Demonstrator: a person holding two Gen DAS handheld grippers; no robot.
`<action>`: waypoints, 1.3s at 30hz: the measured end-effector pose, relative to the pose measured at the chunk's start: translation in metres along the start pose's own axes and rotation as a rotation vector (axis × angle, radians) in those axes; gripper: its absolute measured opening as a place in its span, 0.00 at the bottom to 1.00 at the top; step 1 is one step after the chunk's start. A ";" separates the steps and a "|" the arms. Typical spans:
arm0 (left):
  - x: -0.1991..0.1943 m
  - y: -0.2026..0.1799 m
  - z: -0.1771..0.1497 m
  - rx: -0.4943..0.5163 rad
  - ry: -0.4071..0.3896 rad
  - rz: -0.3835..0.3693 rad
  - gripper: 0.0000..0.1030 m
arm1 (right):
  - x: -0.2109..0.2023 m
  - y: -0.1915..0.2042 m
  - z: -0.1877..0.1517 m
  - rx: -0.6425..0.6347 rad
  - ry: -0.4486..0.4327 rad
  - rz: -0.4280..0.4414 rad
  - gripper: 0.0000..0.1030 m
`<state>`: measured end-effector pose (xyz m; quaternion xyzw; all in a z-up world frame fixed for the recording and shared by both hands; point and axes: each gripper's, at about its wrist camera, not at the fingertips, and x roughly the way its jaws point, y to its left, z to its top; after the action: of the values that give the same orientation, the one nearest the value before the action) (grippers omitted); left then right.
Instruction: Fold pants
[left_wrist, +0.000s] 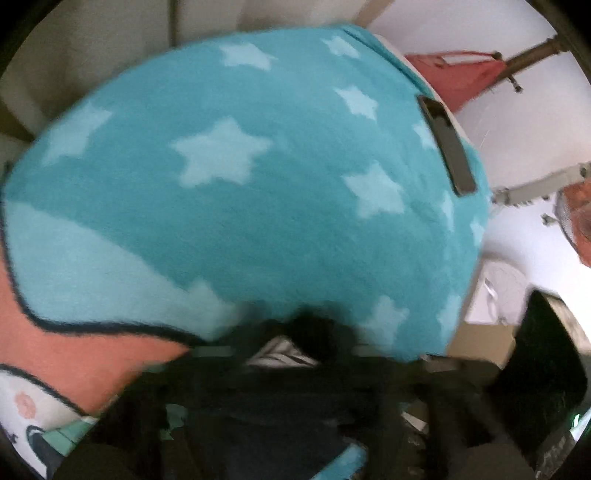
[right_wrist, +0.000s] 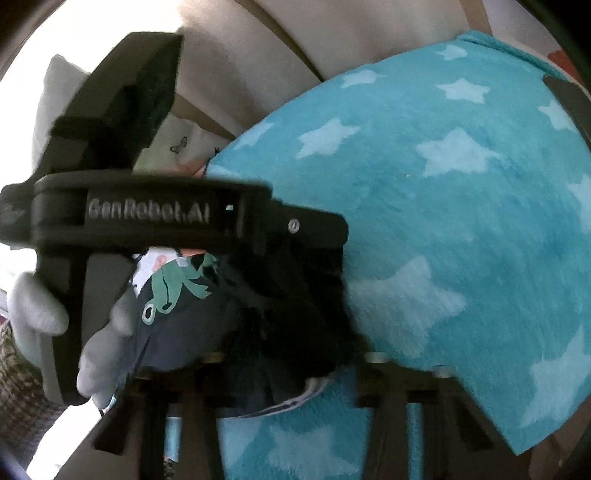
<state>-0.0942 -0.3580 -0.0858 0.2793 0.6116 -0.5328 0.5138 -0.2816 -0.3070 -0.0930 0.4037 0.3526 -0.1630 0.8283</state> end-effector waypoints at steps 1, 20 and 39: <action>-0.002 -0.001 -0.001 0.009 -0.009 0.007 0.18 | -0.001 -0.003 0.003 0.014 0.007 0.016 0.23; -0.100 0.098 -0.103 -0.279 -0.281 -0.241 0.04 | 0.003 0.146 -0.012 -0.369 0.028 -0.008 0.20; -0.202 0.194 -0.296 -0.636 -0.621 -0.020 0.42 | 0.003 0.198 -0.029 -0.436 0.065 0.009 0.55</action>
<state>0.0437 0.0153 0.0021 -0.0720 0.5643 -0.3817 0.7285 -0.1827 -0.1608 0.0023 0.2218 0.4042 -0.0660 0.8849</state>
